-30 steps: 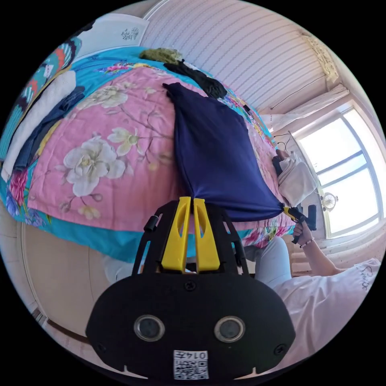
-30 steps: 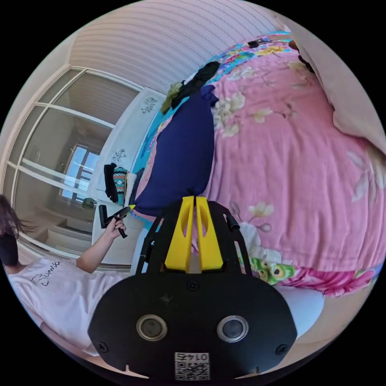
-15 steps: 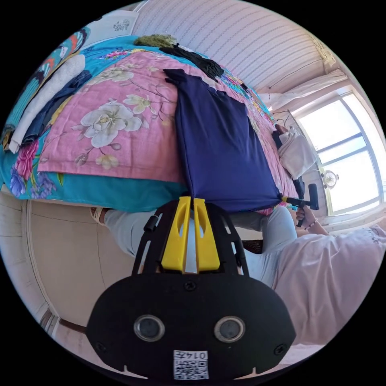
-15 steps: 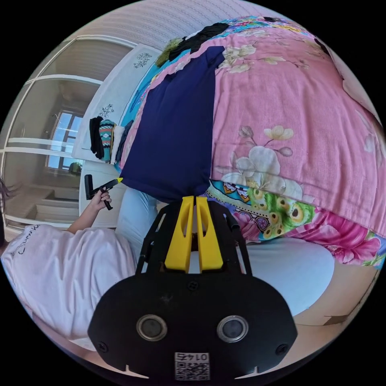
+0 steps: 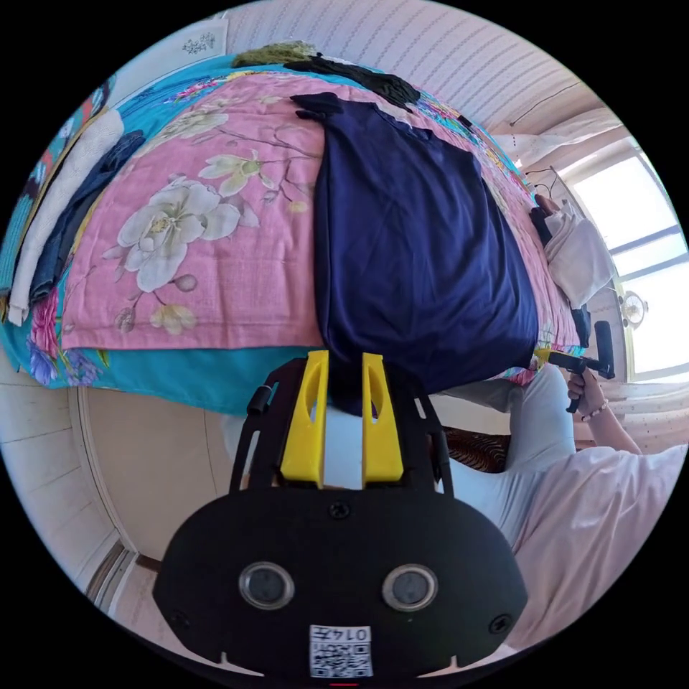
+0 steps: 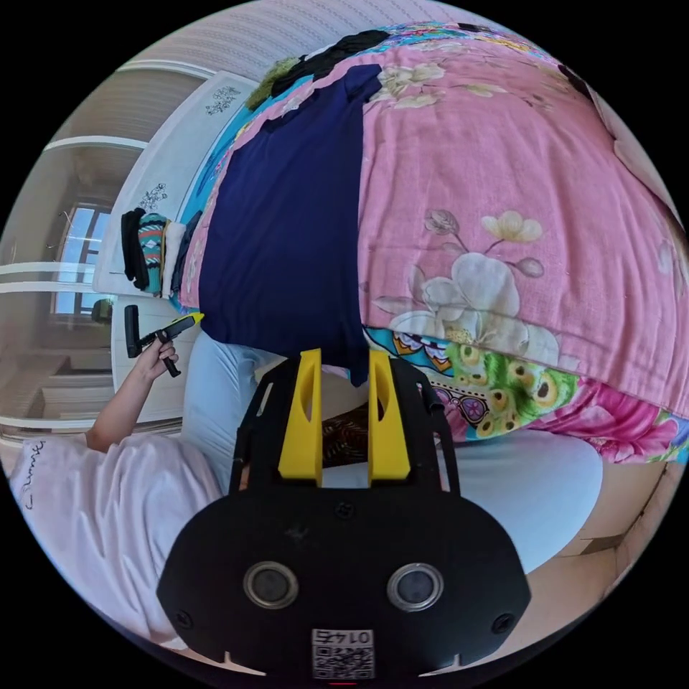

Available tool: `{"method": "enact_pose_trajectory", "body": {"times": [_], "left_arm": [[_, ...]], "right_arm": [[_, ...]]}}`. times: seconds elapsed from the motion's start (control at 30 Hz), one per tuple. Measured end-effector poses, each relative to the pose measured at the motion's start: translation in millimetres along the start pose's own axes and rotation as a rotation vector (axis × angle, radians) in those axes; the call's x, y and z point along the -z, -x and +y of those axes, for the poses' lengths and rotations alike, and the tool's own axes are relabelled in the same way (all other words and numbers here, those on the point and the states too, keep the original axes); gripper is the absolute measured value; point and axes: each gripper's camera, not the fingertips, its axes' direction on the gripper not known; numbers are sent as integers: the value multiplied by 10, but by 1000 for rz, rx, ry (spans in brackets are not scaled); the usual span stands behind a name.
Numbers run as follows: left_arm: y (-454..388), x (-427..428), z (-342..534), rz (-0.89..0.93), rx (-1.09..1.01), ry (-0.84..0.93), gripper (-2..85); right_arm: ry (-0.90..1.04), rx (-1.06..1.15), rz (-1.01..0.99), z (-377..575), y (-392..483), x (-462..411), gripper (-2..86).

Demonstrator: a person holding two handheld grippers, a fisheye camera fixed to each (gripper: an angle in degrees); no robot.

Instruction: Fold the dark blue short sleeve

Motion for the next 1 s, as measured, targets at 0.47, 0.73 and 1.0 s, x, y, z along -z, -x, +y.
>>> {"method": "enact_pose_trajectory", "body": {"times": [0.47,0.73,1.0], "left_arm": [[-85,-351,185,-17,20,37,-10],[-229,-364,96,-151,67,-4,-9],[-1493,-363,-1449,-222,-343,-140,-8]], "right_arm": [[132,22,14,-301,324,-218,4],[37,-25,-32,-418,361,-153,15],[-188,-23,-21,-784,326,178,36]]}}
